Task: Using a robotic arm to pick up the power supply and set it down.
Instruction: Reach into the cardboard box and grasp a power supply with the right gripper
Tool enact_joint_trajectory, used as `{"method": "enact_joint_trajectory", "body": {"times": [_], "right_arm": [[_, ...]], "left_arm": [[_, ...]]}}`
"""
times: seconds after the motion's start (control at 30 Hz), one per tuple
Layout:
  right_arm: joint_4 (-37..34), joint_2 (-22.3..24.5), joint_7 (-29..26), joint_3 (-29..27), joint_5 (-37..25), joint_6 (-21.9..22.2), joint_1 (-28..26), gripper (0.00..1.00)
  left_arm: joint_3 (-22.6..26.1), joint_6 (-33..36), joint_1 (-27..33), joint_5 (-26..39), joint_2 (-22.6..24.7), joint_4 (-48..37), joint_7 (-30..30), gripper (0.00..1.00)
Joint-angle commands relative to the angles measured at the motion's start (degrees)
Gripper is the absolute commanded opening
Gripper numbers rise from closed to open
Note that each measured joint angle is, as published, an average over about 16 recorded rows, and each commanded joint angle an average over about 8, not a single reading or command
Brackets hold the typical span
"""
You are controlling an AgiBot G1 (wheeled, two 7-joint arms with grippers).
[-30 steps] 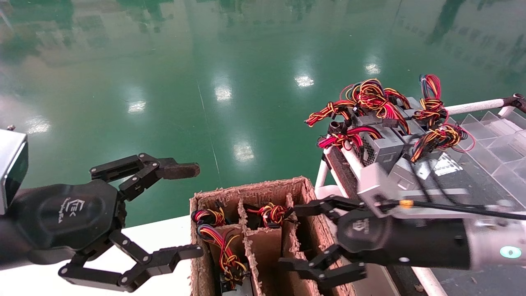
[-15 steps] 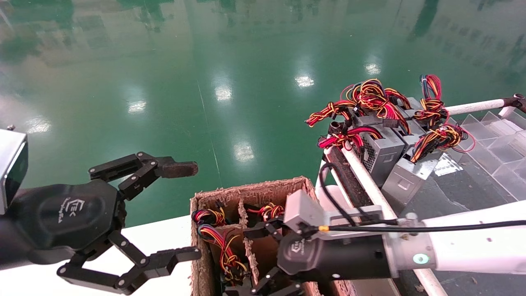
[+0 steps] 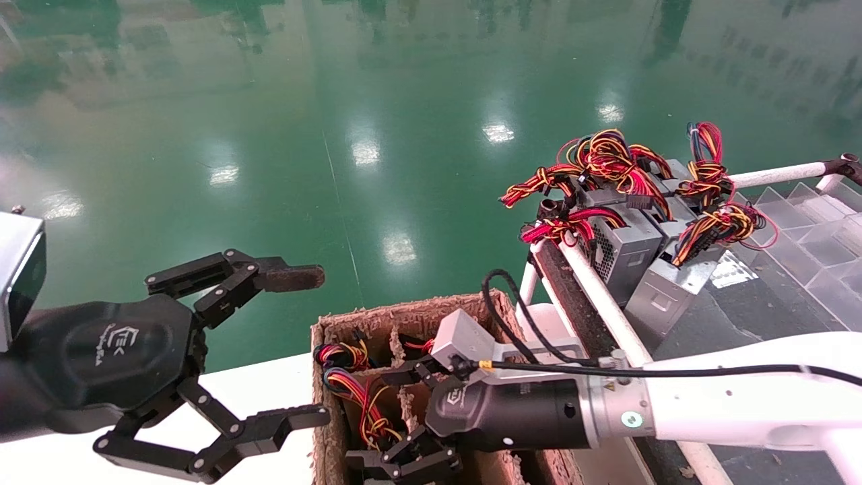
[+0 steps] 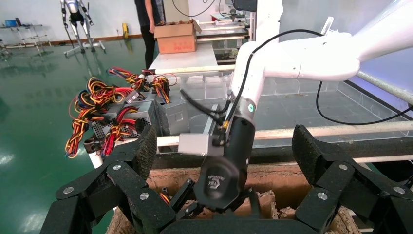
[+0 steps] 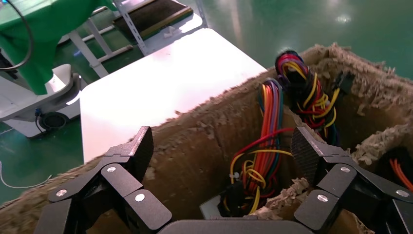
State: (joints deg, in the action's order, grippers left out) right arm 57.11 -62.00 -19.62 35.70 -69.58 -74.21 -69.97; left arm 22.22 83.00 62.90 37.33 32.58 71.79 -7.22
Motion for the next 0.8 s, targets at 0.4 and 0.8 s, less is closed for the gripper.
{"method": "enact_joint_trajectory", "body": {"times": [0.4,0.8], "right_arm": [[-8.41,-5.04,3.13,1.32,-1.36,0.53,-1.27,0.00],[-14.24,-7.51,6.03,1.22,-1.19,0.71,-2.29,0.00]], "left_arm": [[0.00,0.00,0.00,0.00,0.00,0.00,0.00,1.00],[0.01,0.00,0.00,0.00,0.00,0.00,0.00,1.00]]}}
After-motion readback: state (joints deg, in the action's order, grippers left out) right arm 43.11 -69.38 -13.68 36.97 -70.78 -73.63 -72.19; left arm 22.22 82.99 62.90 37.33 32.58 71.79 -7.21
